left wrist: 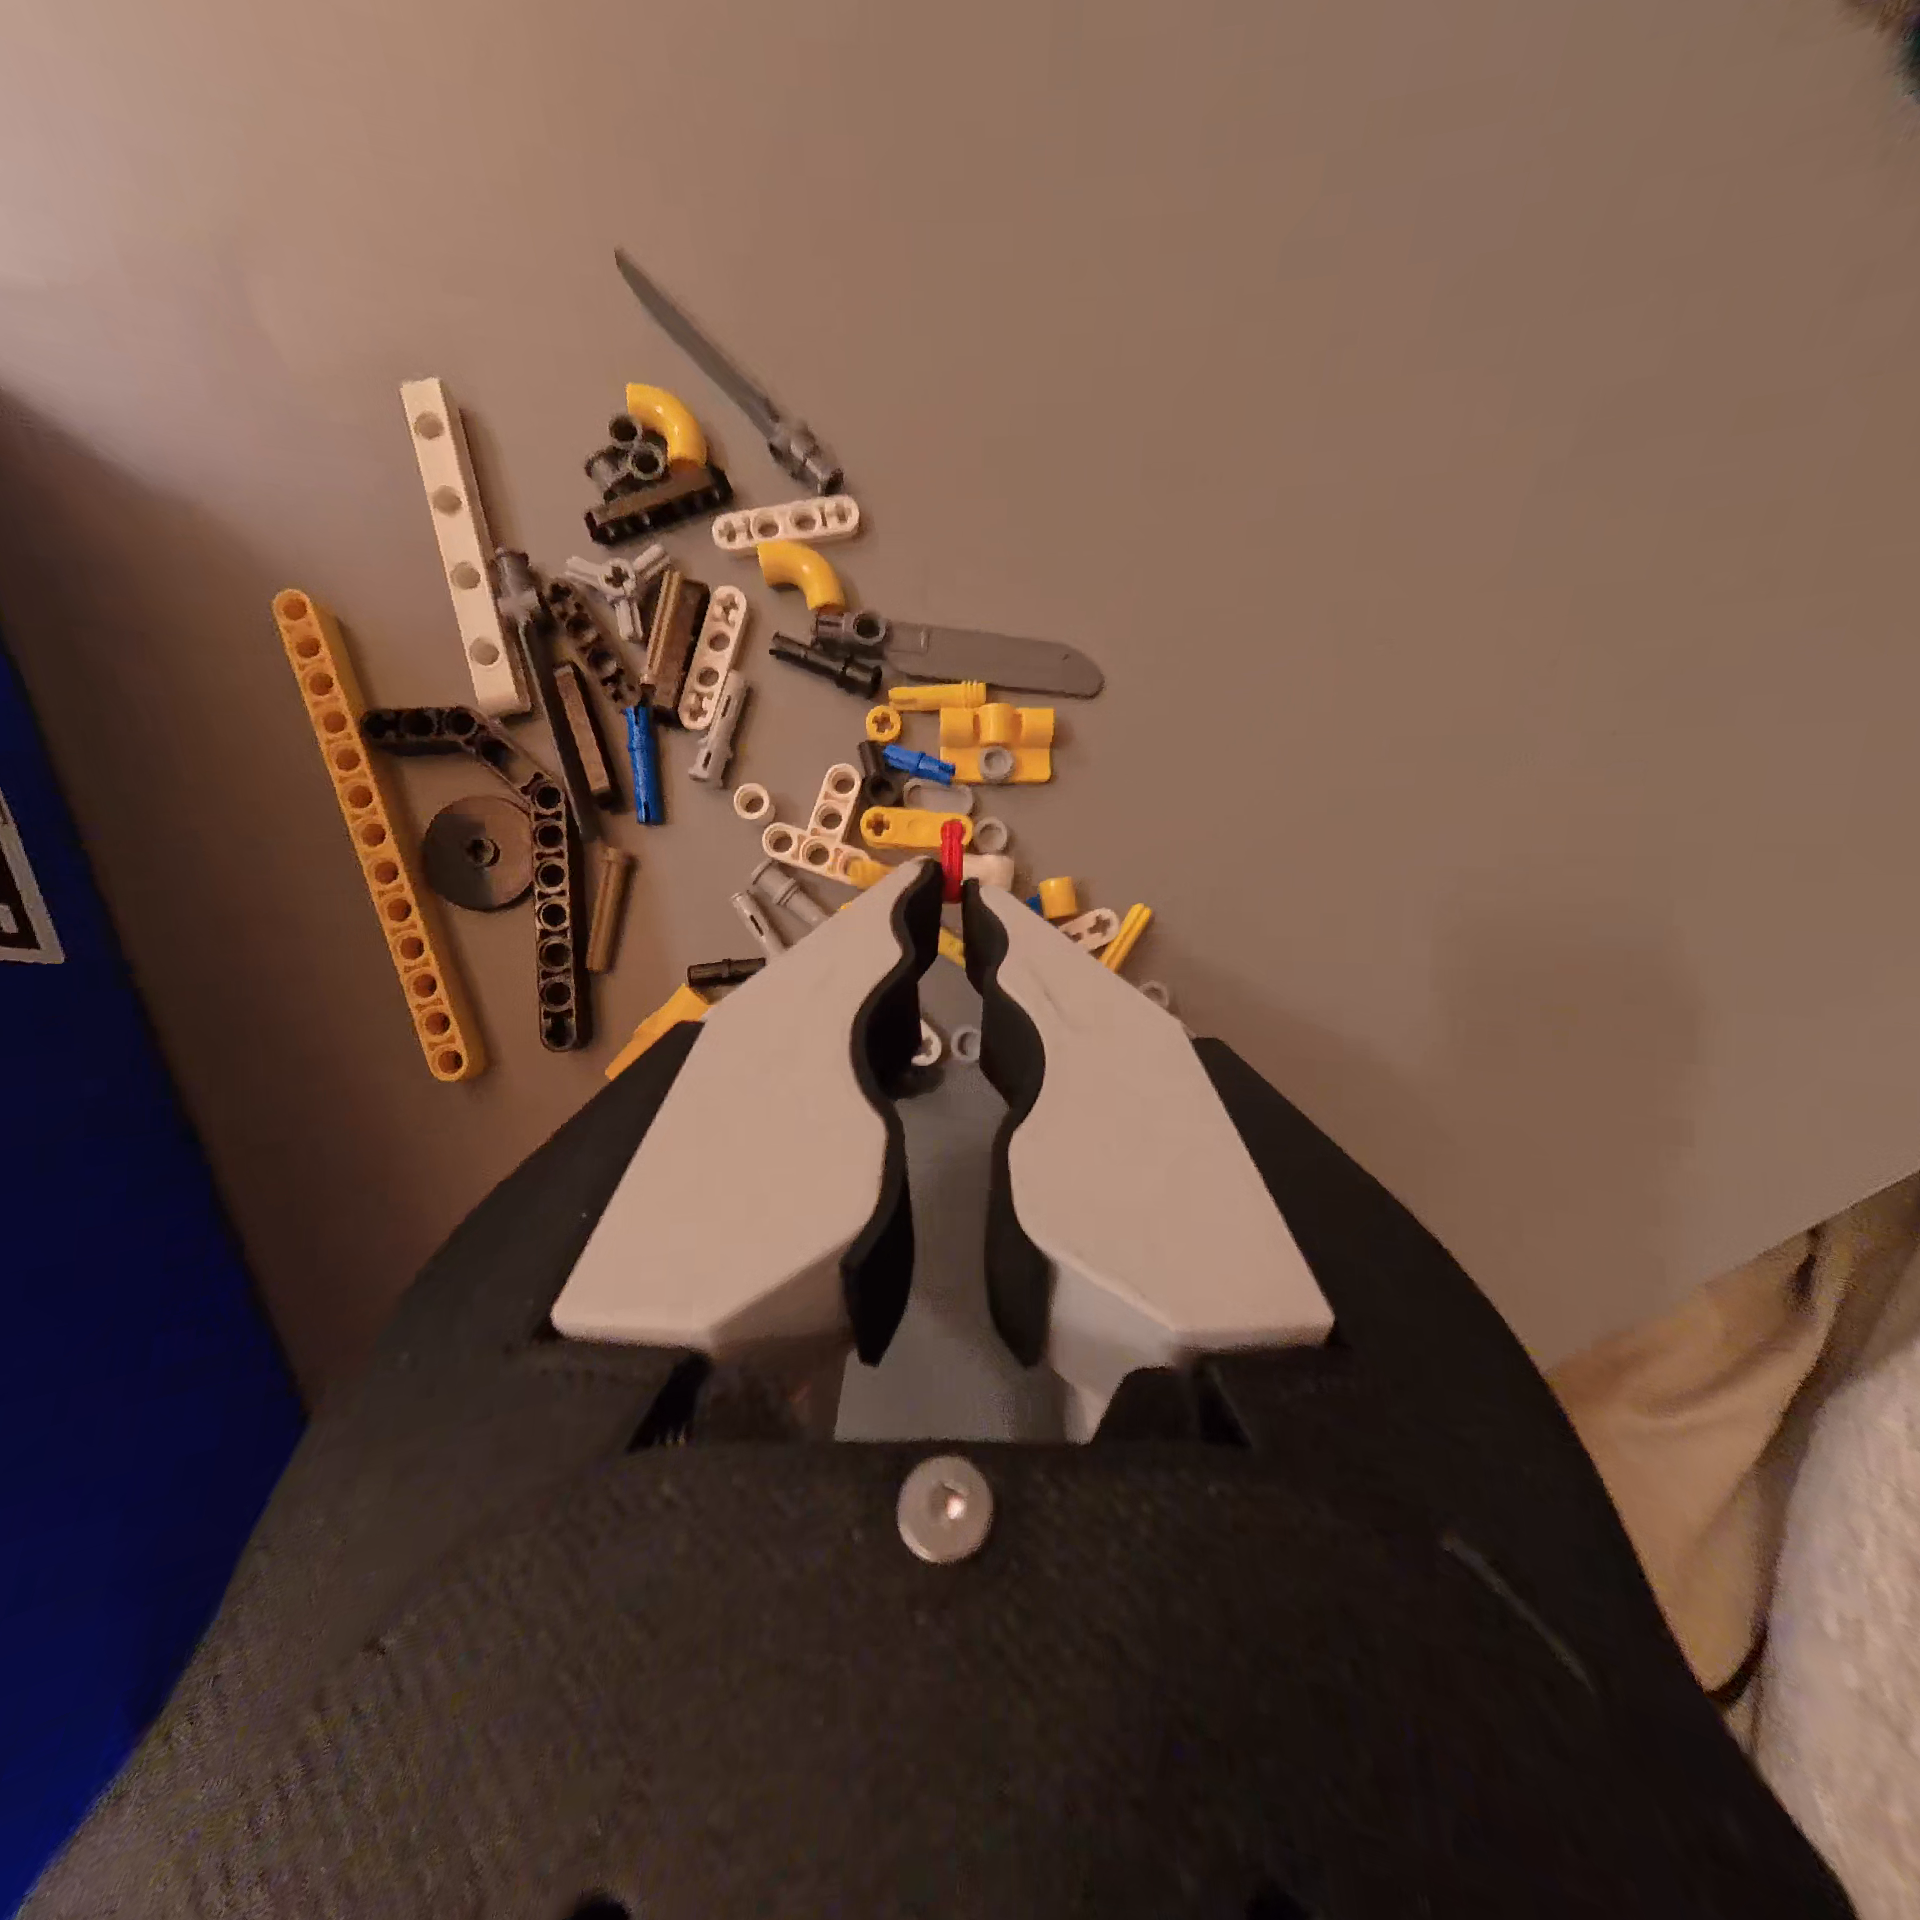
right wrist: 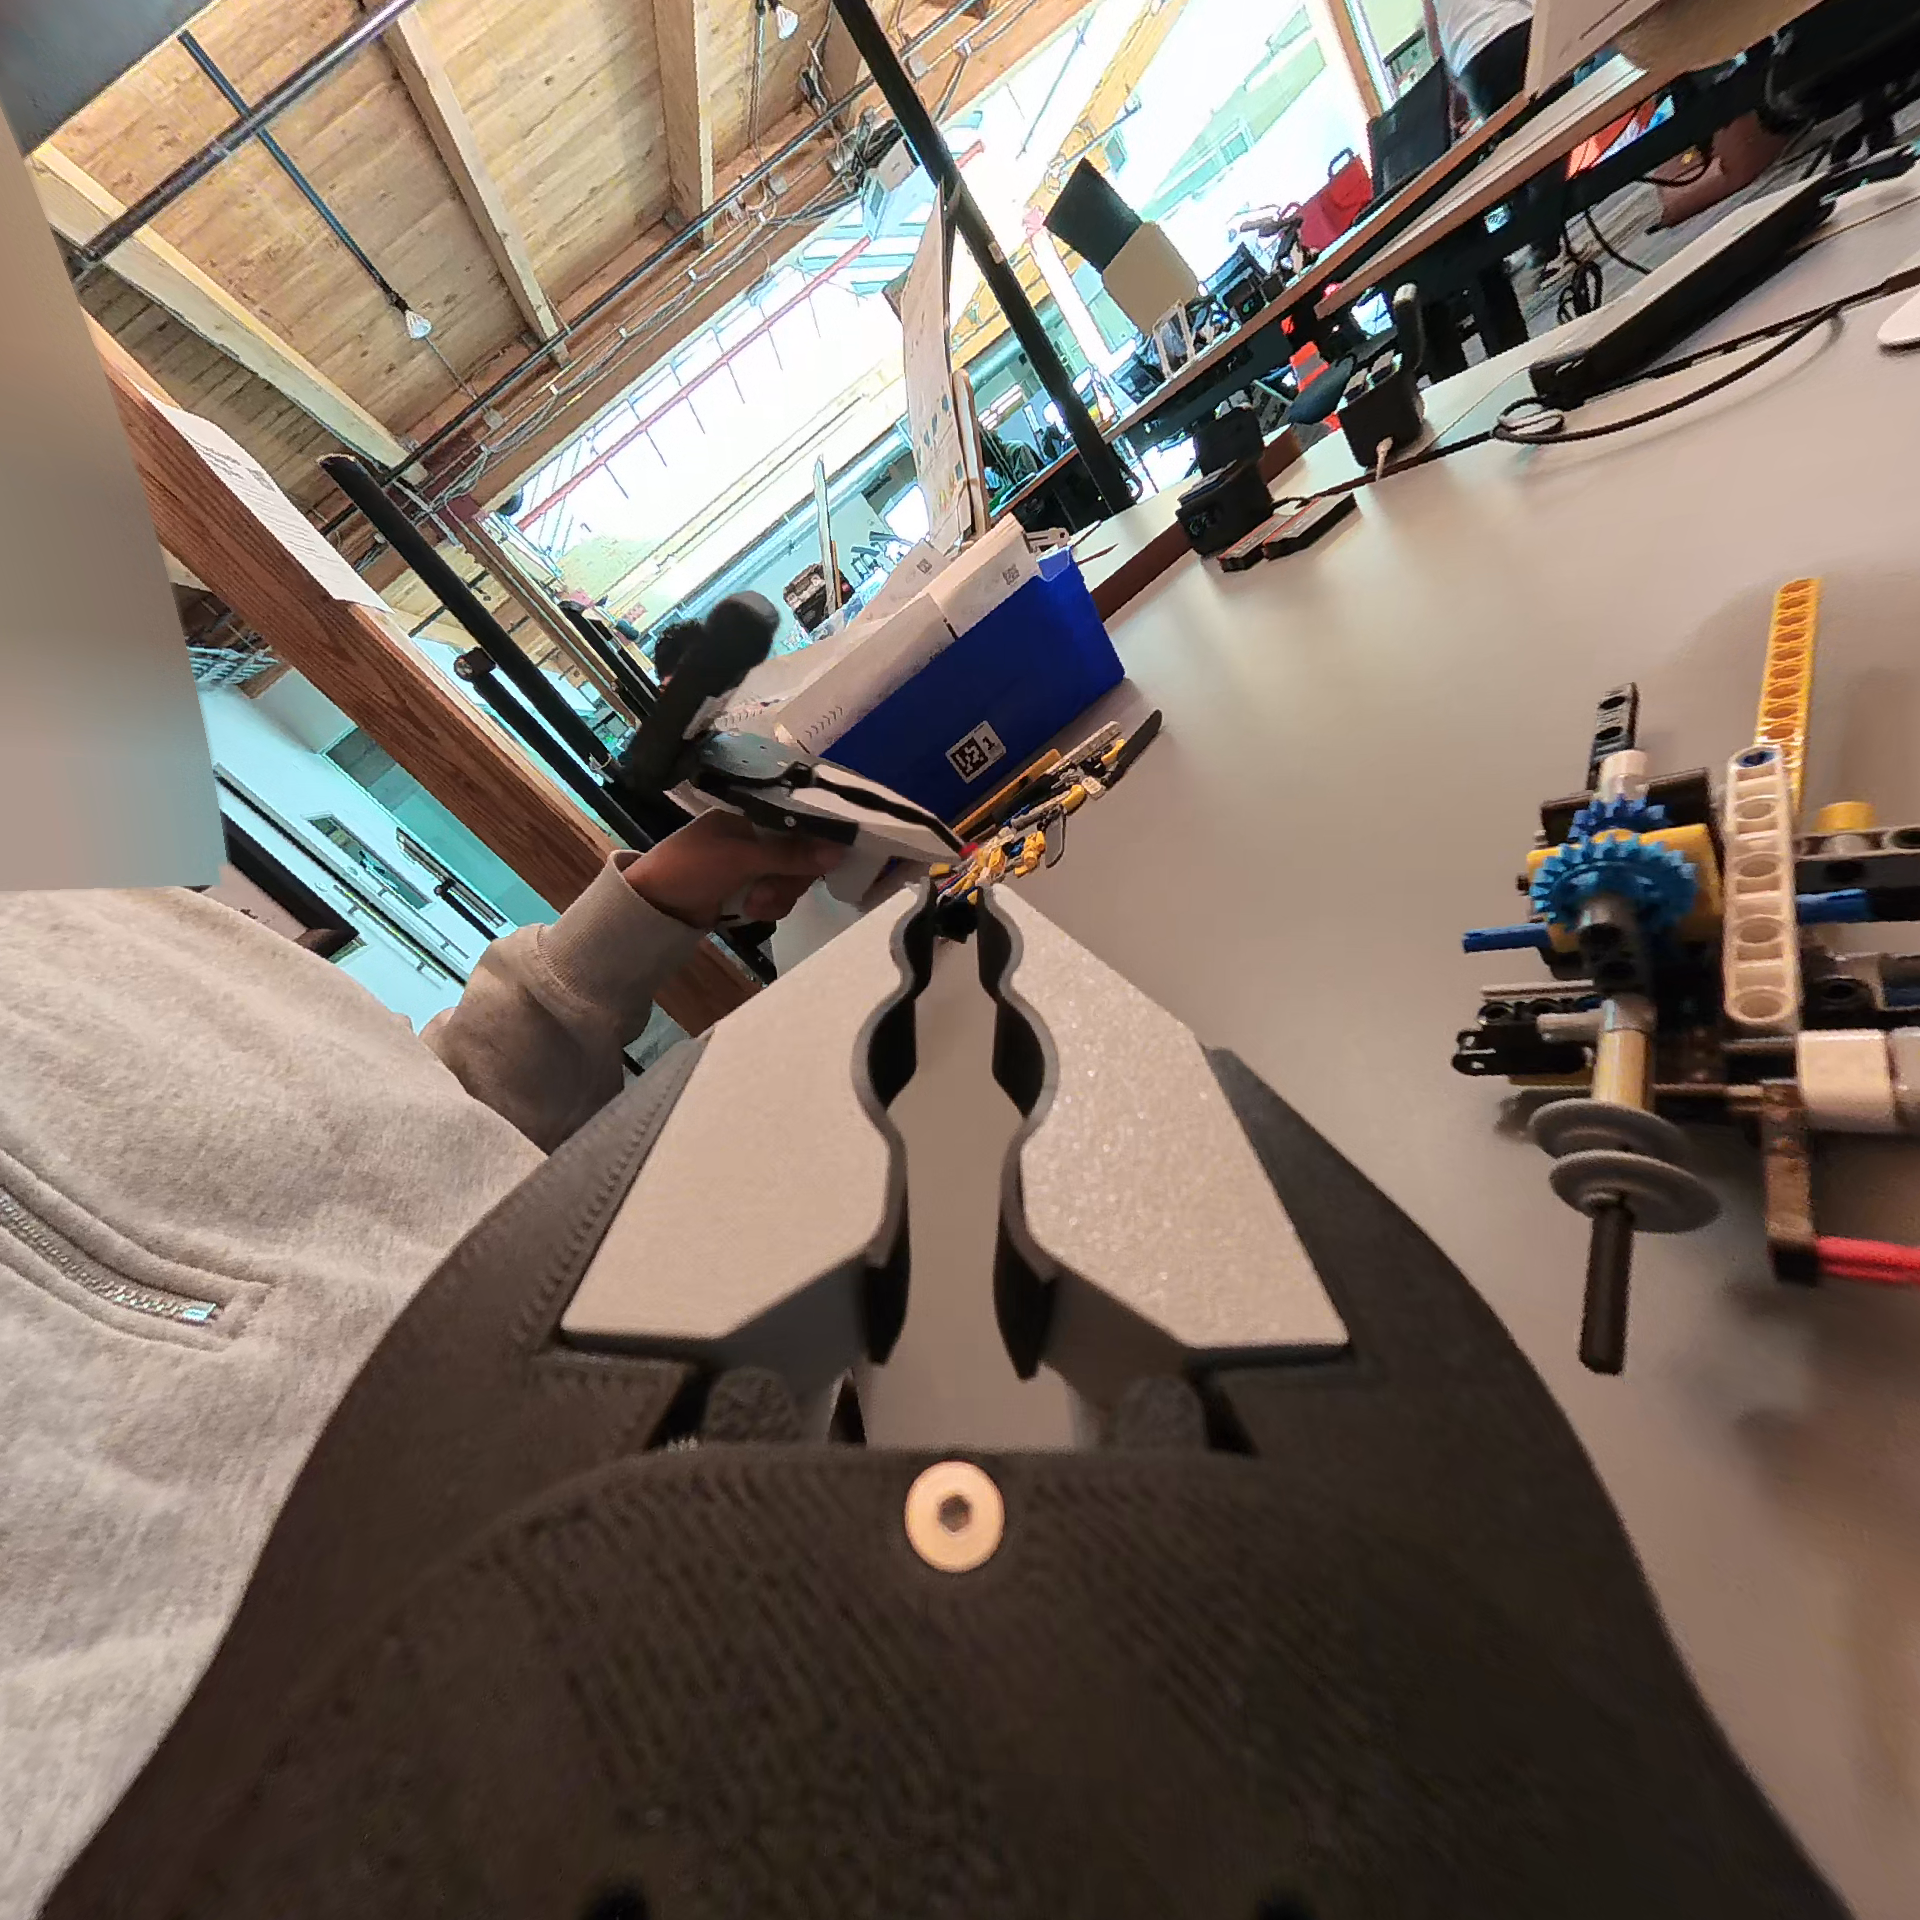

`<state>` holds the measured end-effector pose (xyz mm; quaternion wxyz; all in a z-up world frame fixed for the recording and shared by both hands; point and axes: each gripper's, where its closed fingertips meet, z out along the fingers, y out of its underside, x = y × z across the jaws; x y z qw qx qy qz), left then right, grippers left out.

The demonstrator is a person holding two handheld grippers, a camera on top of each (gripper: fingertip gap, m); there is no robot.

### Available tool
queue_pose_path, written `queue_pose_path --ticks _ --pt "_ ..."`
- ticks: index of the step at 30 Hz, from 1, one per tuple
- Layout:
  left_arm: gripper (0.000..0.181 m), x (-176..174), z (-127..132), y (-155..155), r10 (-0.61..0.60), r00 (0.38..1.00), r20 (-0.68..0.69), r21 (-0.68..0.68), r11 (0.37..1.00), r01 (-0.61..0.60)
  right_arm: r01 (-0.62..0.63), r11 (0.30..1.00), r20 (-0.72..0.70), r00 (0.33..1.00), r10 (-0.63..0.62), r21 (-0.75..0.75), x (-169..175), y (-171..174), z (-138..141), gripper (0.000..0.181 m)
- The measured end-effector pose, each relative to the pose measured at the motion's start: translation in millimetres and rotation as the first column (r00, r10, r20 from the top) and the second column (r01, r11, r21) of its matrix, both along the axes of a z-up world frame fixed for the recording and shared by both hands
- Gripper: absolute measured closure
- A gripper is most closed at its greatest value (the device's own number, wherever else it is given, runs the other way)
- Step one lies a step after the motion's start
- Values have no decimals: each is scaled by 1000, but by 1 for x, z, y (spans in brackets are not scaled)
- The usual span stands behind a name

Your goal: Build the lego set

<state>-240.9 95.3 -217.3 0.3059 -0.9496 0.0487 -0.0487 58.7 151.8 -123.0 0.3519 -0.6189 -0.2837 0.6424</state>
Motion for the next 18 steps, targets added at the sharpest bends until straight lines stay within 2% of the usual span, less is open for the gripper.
queue_pose_path --ticks 5,8,10,13,18 --pt "179 -5 18 11 40 999 10 101 994 -40 -3 1000 5 1000 3 -1 0 0 -2 175" --pt "180 11 29 20 16 999 50 169 985 -24 -3 1000 13 1000 3 -4 -1 0 -4 175" --pt "180 35 36 27 -49 996 80 227 974 30 -3 1000 21 1000 3 -11 -1 1 -6 175" --pt "180 89 45 39 -196 973 120 337 930 146 -8 1000 36 999 9 -13 -4 0 -9 175" --pt "181 179 41 42 -382 904 192 405 870 282 -32 999 83 996 30 24 -11 -6 -14 176"
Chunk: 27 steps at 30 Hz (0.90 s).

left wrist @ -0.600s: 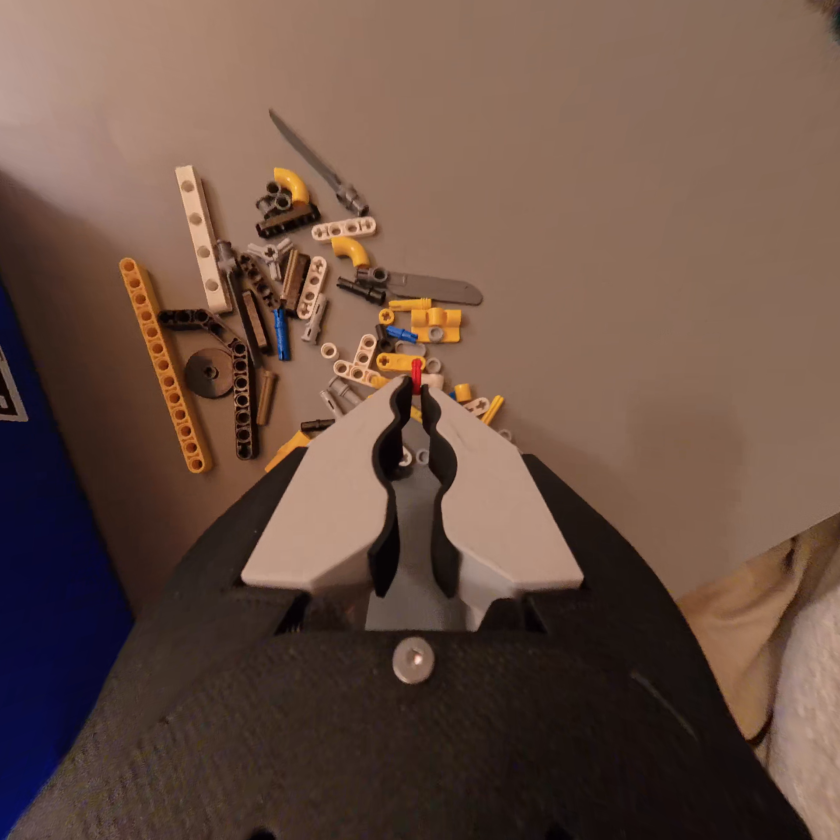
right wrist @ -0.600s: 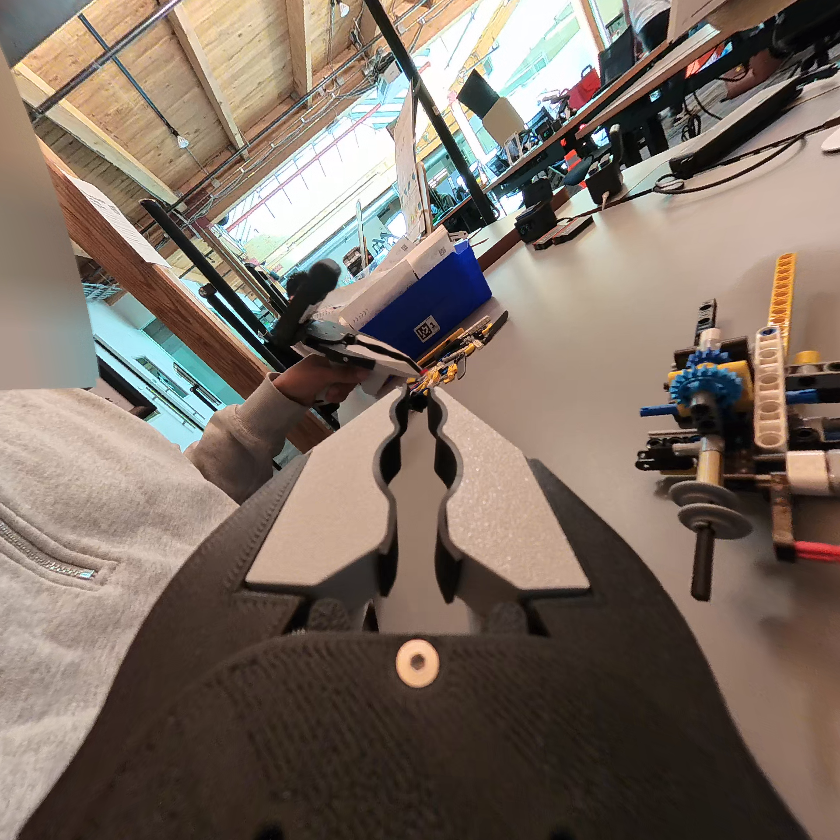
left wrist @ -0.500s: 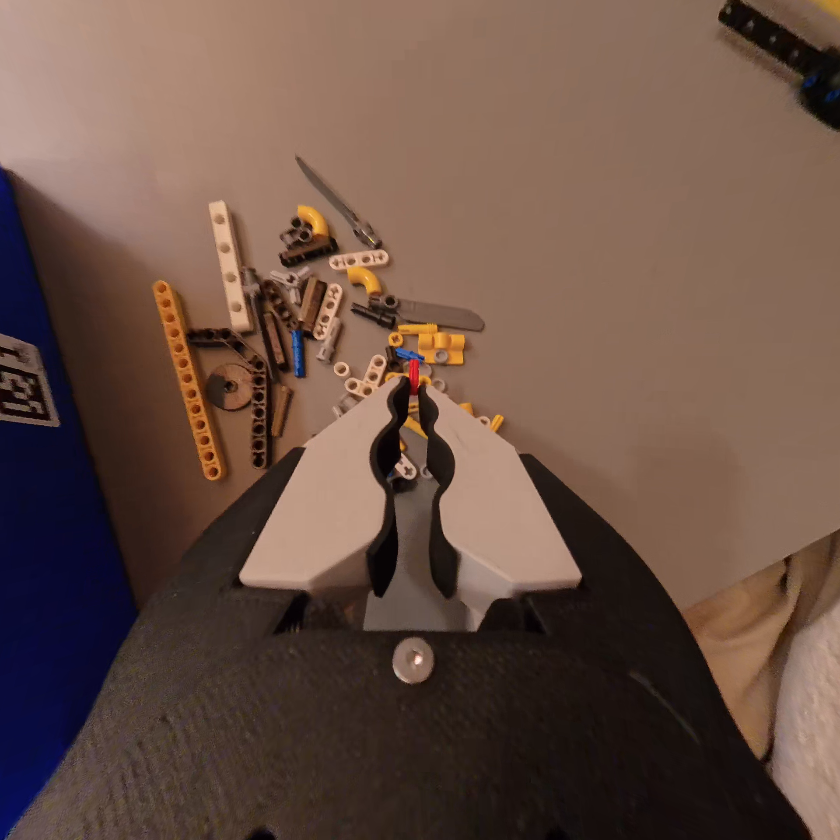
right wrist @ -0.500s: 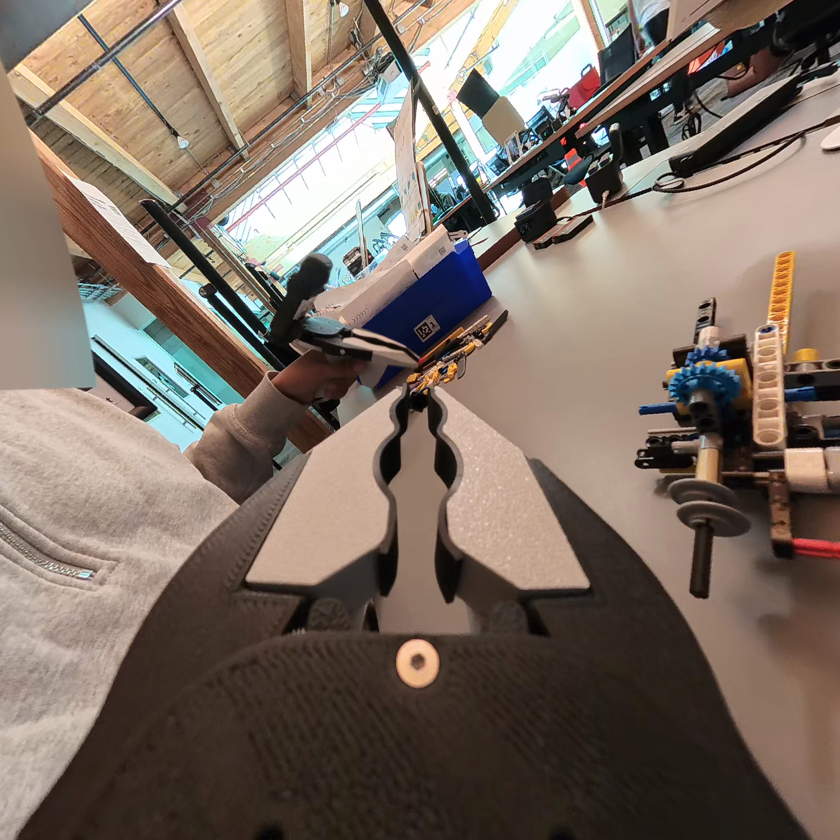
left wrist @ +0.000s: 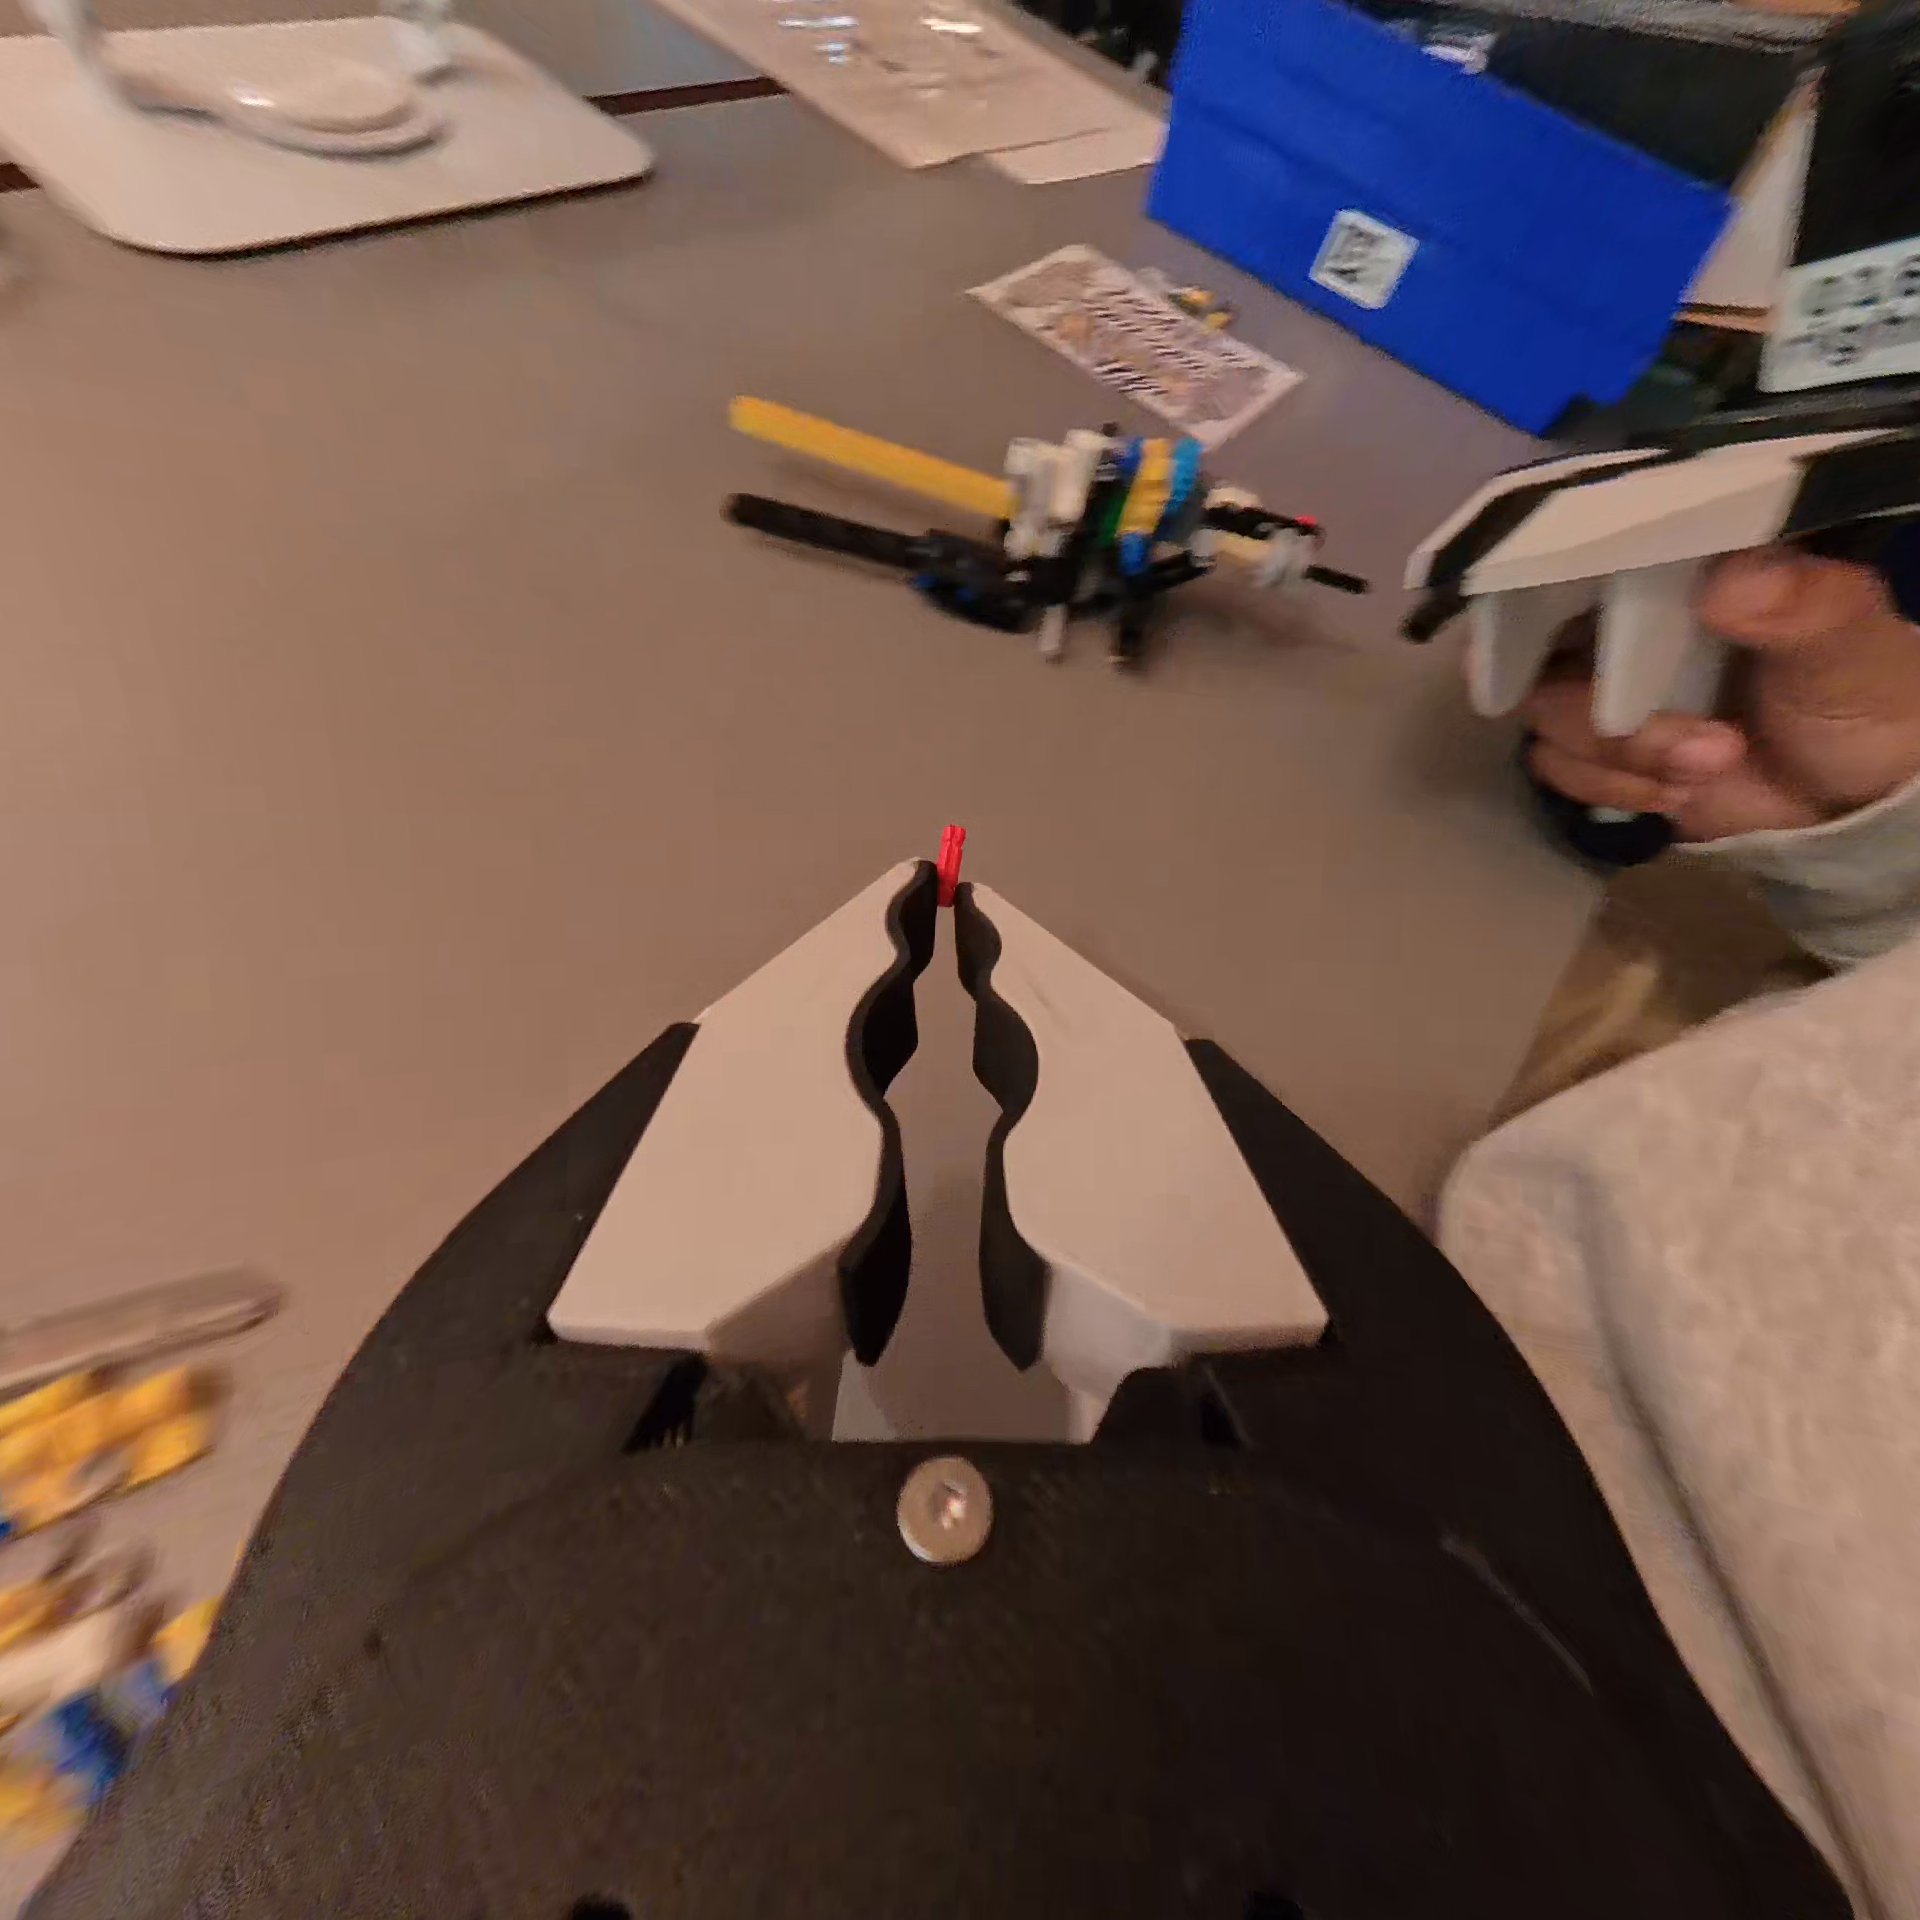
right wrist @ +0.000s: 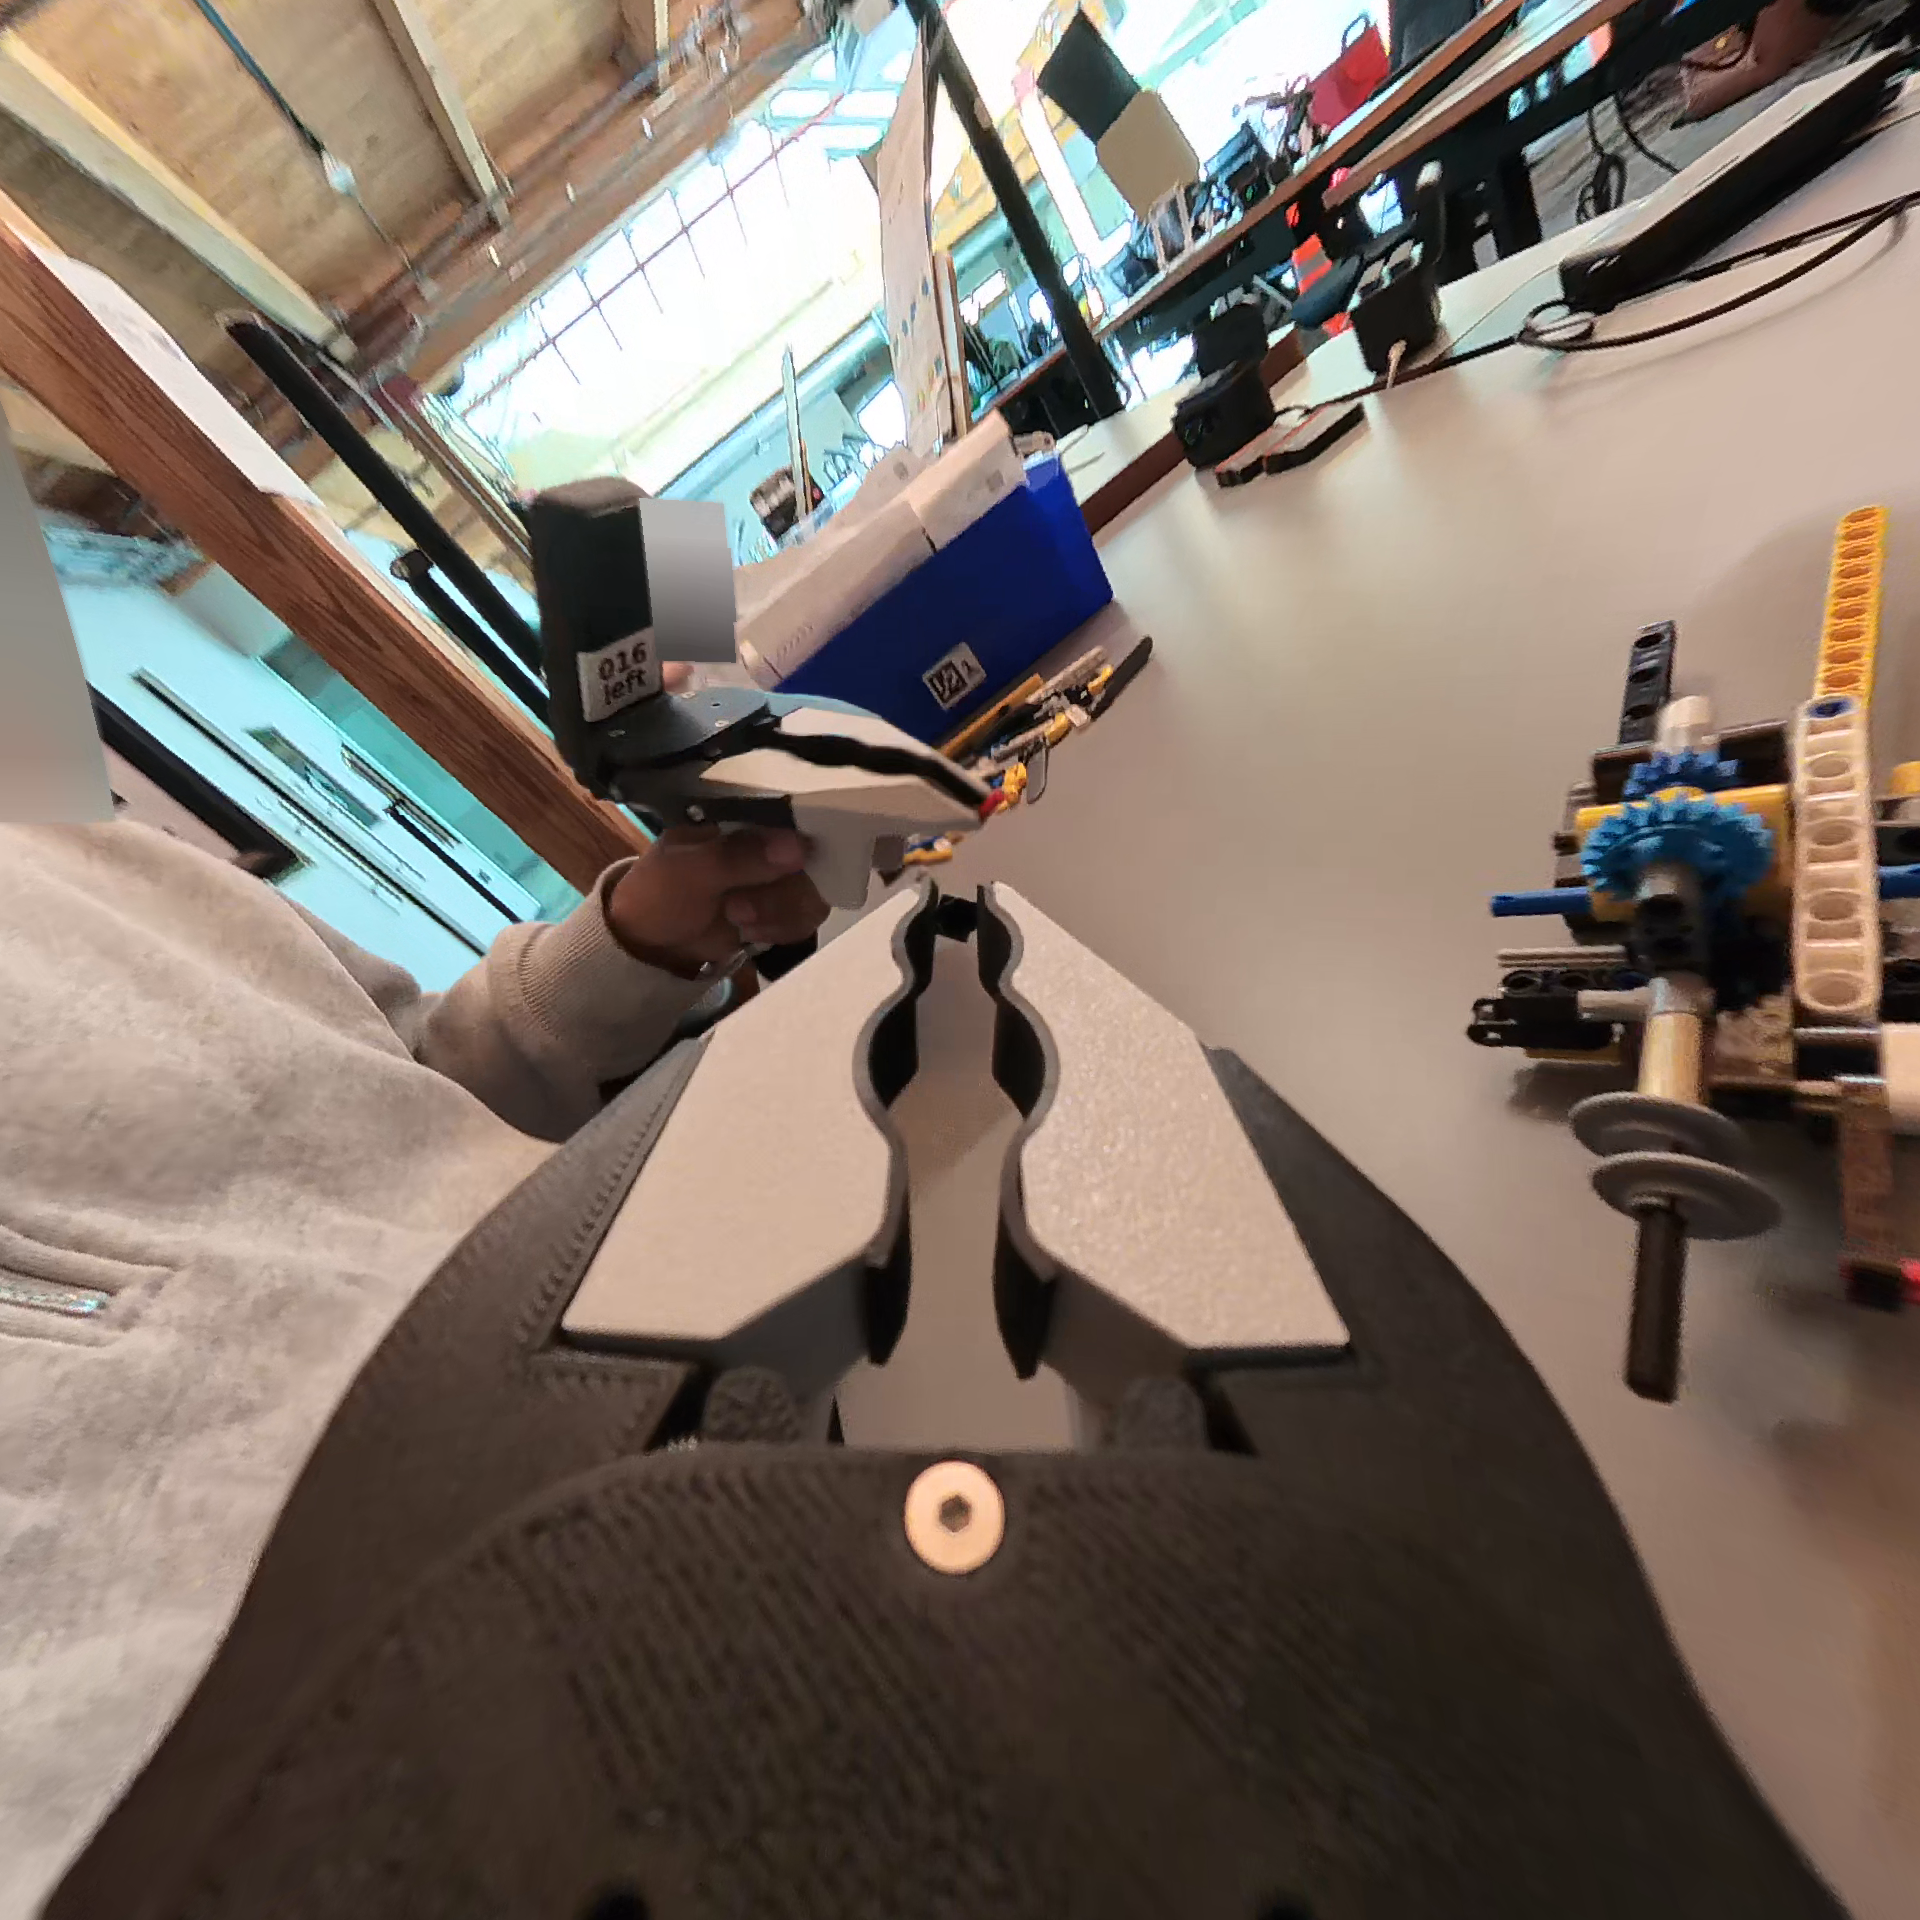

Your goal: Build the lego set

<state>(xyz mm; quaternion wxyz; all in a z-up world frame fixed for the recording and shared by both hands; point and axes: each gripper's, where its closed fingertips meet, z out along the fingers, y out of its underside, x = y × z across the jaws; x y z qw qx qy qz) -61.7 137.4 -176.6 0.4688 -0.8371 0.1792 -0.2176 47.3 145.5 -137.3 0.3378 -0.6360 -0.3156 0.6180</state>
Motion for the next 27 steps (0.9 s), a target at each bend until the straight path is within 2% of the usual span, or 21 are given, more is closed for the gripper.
queue_pose_path --ticks 3,5,9,13,17,27 --pt "181 40 4 -12 -116 990 85 29 993 114 -10 1000 13 1000 10 5 -3 -3 -1 175" --pt "181 53 3 -16 -142 985 98 48 989 138 -18 1000 3 1000 18 -11 -3 -4 -1 175" --pt "181 61 -4 -14 -148 988 36 102 984 143 -31 998 -12 999 30 -47 -11 -11 -1 175" --pt "181 64 -3 -13 -166 984 60 94 983 160 -72 997 29 997 73 -20 -23 -27 -7 175" --pt "181 61 -3 -14 -157 983 91 79 986 150 -56 998 20 998 57 -37 -18 -23 -7 175" --pt "181 64 -6 -16 -165 985 49 76 984 161 -49 999 41 998 50 -19 -18 -23 -10 175"
